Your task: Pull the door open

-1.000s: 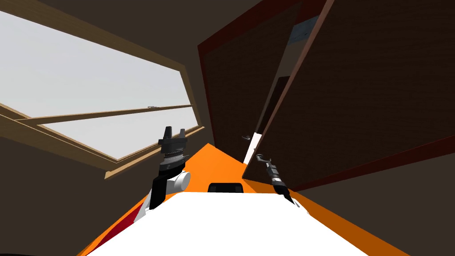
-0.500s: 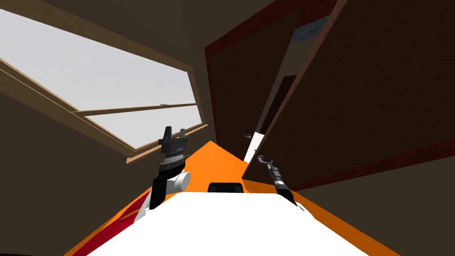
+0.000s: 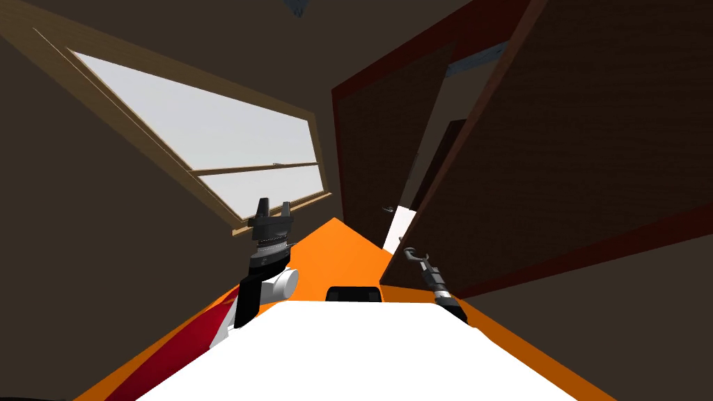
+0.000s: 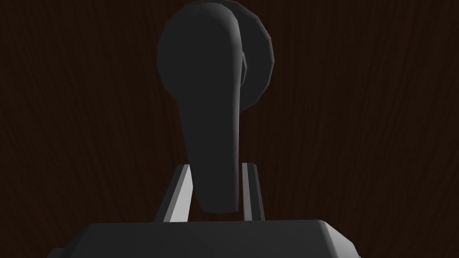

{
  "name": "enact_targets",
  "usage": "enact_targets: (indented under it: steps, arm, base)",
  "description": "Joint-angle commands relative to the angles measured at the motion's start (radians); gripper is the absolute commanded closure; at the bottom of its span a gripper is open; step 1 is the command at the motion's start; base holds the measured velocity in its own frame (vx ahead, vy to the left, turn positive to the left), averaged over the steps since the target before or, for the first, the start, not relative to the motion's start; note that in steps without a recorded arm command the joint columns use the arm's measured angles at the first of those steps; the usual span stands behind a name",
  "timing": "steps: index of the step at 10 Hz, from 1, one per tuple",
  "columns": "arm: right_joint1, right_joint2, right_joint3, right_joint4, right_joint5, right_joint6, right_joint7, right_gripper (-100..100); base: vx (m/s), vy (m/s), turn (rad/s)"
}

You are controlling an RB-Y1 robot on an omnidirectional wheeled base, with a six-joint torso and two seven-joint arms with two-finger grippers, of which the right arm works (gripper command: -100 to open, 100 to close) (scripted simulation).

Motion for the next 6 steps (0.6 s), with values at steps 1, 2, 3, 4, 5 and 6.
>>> enact_targets:
  steps: [1,2,3,4,5,6]
  arm:
    - [0.011,-0.001,0.019,0.002,0.009,-0.030,-0.013,100]
    - [0.003,-0.005,0.006,0.014,0.002,-0.019,-0.007,100]
    - [0.019,-0.012,0.018,0.024,0.006,-0.052,-0.017,100]
    - [0.027,-0.015,0.025,0.027,0.008,-0.067,-0.022,100]
    - [0.035,-0.019,0.031,0.030,0.010,-0.085,-0.027,100]
    - [0.043,-0.023,0.038,0.034,0.012,-0.102,-0.032,100]
  base:
    - [-0.162,-0.029,0.102]
    - [-0.078,-0.024,0.006]
    - [-0.142,-0.046,0.157]
    - [-0.218,-0.044,0.253]
    - [-0.250,-0.081,0.199]
    - [-0.258,-0.085,0.172]
